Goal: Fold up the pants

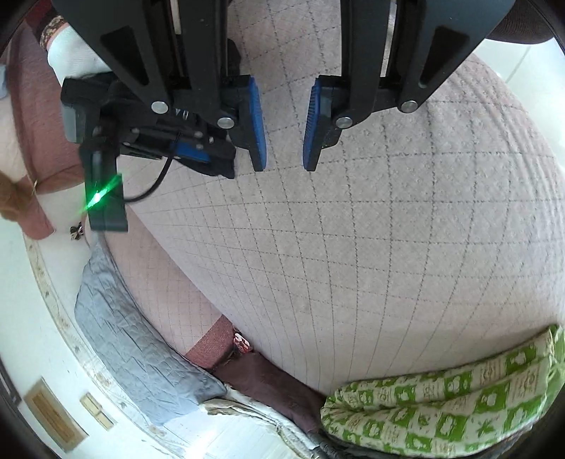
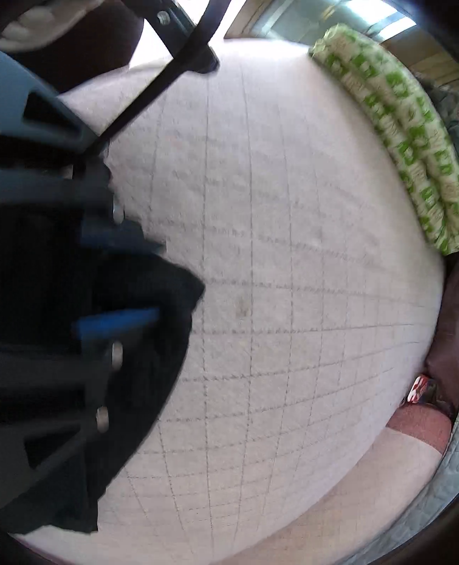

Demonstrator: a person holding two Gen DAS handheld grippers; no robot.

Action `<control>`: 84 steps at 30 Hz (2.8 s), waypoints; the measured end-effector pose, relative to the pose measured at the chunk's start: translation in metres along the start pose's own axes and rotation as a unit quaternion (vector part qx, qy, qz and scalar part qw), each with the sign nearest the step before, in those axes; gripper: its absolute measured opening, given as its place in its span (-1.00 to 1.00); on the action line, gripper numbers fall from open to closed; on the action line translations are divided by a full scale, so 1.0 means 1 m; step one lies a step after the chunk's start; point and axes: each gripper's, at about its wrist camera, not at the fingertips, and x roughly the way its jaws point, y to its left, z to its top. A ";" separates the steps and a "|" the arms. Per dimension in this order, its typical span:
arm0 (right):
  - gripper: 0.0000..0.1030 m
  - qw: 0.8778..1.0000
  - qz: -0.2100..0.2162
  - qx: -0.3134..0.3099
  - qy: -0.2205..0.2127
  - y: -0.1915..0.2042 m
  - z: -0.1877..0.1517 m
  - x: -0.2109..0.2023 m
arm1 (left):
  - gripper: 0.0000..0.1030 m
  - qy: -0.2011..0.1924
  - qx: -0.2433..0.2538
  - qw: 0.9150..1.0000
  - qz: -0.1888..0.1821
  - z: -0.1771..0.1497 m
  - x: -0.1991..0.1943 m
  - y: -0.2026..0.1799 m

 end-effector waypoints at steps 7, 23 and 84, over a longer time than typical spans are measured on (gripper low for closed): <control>-0.78 0.995 0.049 0.088 -0.027 -0.029 0.051 -0.004 | -0.55 0.003 -0.031 0.999 -0.009 0.009 0.002 0.016; -0.13 0.996 0.034 -0.078 -0.039 0.035 0.008 -0.021 | -0.38 0.003 -0.066 0.998 -0.004 0.009 -0.006 0.029; -0.76 0.982 0.099 0.145 -0.074 -0.023 -0.008 -0.039 | -0.51 0.029 -0.039 0.999 0.013 -0.007 0.012 -0.024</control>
